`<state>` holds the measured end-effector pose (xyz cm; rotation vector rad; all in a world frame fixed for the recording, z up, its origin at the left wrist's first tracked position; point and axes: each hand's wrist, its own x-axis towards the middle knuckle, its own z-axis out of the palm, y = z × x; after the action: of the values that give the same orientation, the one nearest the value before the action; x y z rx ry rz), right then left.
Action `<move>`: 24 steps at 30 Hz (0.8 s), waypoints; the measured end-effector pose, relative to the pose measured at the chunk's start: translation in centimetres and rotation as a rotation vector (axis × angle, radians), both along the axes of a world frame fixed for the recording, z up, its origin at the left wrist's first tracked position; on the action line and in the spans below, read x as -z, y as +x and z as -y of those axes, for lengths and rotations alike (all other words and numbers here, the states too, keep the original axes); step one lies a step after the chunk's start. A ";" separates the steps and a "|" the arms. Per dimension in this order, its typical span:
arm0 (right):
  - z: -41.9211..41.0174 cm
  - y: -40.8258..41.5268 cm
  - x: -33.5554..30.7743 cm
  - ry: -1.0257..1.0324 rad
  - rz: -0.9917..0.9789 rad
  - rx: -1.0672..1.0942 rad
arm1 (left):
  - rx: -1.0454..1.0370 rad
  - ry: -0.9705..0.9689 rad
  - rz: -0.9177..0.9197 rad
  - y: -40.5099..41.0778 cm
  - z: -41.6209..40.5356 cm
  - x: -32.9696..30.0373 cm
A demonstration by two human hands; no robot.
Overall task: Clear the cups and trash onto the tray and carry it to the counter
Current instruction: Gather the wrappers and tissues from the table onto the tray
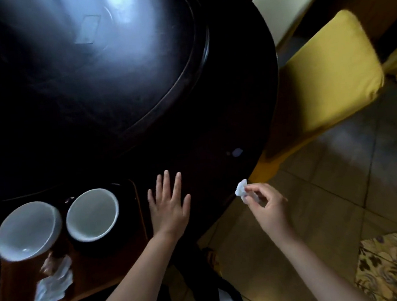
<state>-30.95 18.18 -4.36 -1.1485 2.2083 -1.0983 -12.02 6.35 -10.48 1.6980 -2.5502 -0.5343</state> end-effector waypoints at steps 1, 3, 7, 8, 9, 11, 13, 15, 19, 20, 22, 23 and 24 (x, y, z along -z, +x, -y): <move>0.6 -1.4 0.3 0.003 -0.022 0.014 | -0.031 -0.001 0.039 -0.3 0.1 0.7; 2.5 -4.1 1.0 -0.002 -0.111 0.025 | -0.075 -0.018 0.084 -0.5 -0.1 1.8; 7.8 -8.8 2.9 0.001 -0.311 -0.002 | -0.084 -0.053 0.087 -0.6 -0.1 2.6; 9.3 -9.7 3.3 0.009 -0.341 -0.021 | -0.084 -0.060 0.087 -0.6 0.0 2.6; 10.7 -10.4 3.6 0.020 -0.369 -0.044 | -0.085 -0.065 0.091 -0.6 0.0 2.7; 13.2 -11.5 4.3 0.026 -0.422 -0.094 | -0.087 -0.071 0.102 -0.5 0.0 2.7; 15.3 -12.2 4.9 0.023 -0.443 -0.147 | -0.087 -0.072 0.111 -0.5 0.0 2.8; 16.8 -12.5 5.5 0.059 -0.450 -0.216 | -0.085 -0.075 0.114 -0.5 0.1 2.8; 16.9 -12.3 6.3 0.046 -0.477 -0.255 | -0.087 -0.081 0.108 -0.6 0.1 2.8; 16.3 -12.1 6.3 0.025 -0.484 -0.272 | -0.088 -0.081 0.106 -0.6 0.1 2.8; 14.4 -11.2 6.4 -0.012 -0.487 -0.326 | -0.086 -0.079 0.100 -0.6 0.1 2.8; 13.3 -10.7 6.4 -0.022 -0.477 -0.352 | -0.087 -0.077 0.097 -0.6 0.1 2.8; 12.1 -10.2 6.4 -0.025 -0.462 -0.380 | -0.088 -0.074 0.092 -0.6 0.1 2.7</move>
<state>-41.17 6.12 -10.80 -1.8914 2.1553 -0.7557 -12.62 6.22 -13.20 1.8402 -2.5061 -0.3601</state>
